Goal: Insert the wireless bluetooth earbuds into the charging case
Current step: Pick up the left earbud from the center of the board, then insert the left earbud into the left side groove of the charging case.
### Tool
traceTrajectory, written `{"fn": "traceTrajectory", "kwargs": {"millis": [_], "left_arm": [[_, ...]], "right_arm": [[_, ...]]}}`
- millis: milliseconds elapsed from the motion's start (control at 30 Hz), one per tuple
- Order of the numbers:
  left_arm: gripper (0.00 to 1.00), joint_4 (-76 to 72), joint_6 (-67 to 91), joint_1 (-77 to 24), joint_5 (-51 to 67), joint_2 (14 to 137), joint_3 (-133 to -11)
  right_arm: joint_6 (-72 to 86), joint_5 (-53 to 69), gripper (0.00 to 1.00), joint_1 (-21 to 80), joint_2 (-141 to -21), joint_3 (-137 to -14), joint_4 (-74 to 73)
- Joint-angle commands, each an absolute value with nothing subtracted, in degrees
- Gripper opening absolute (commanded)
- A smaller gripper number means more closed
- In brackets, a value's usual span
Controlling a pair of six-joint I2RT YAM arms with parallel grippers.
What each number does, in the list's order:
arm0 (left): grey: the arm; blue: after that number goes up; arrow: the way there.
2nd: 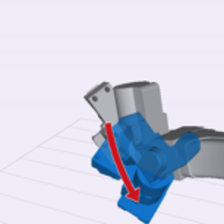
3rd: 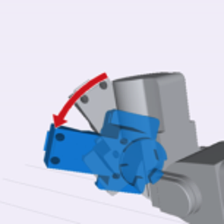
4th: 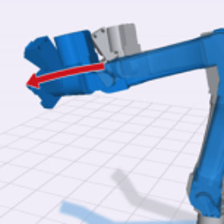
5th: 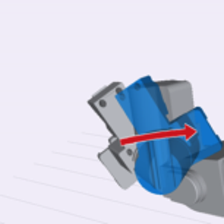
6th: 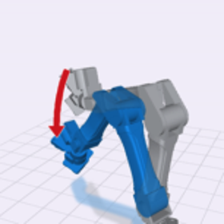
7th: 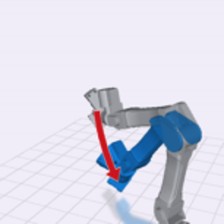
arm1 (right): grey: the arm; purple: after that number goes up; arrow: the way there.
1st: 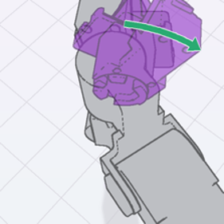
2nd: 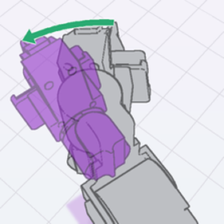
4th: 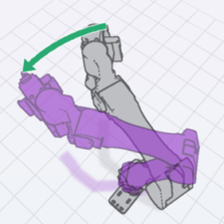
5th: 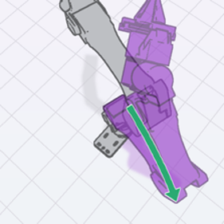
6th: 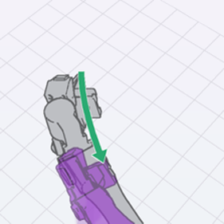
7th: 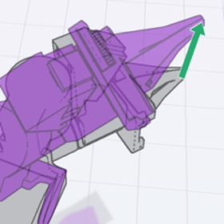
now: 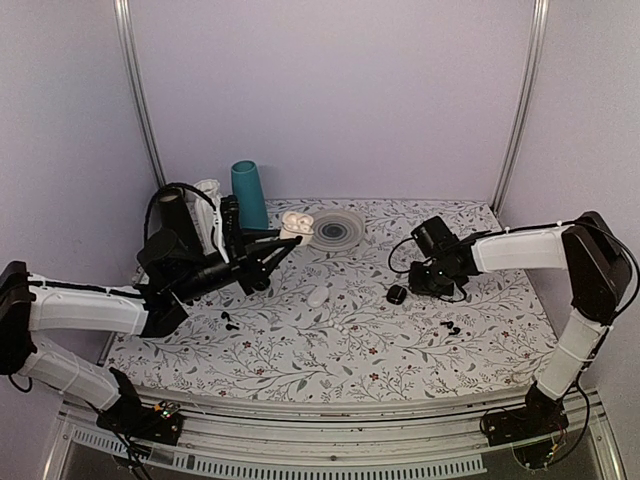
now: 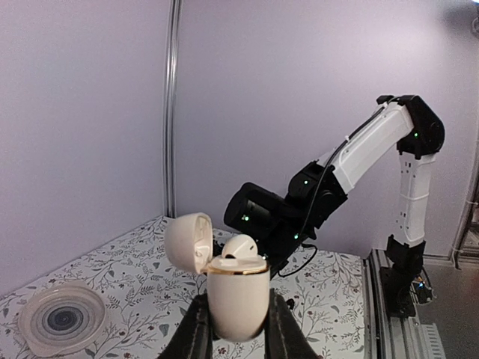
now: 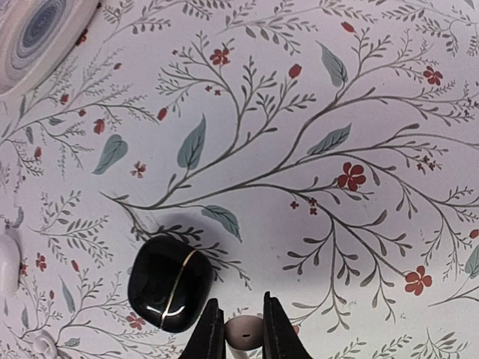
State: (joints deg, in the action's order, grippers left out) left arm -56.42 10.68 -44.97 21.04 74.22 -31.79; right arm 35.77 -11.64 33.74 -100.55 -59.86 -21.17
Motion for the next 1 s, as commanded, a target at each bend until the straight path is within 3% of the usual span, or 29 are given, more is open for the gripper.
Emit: {"fn": "traceTrajectory", "kwargs": {"millis": [0,533,967], "left_arm": [[0.00,-62.6,13.6,-45.6,19.7,76.5,-31.6],[0.00,-74.1,13.8,-46.9,19.2,84.6,-32.1],[0.00,-71.7,9.3,-49.7,14.8,87.0,-34.9]], "right_arm": [[36.4,-10.1,0.13,33.9,-94.8,-58.1,-15.1],[39.3,-14.5,0.13,45.5,-78.2,-59.9,-4.1],[36.5,-20.8,0.14,56.9,-74.3,-64.6,6.0]]}}
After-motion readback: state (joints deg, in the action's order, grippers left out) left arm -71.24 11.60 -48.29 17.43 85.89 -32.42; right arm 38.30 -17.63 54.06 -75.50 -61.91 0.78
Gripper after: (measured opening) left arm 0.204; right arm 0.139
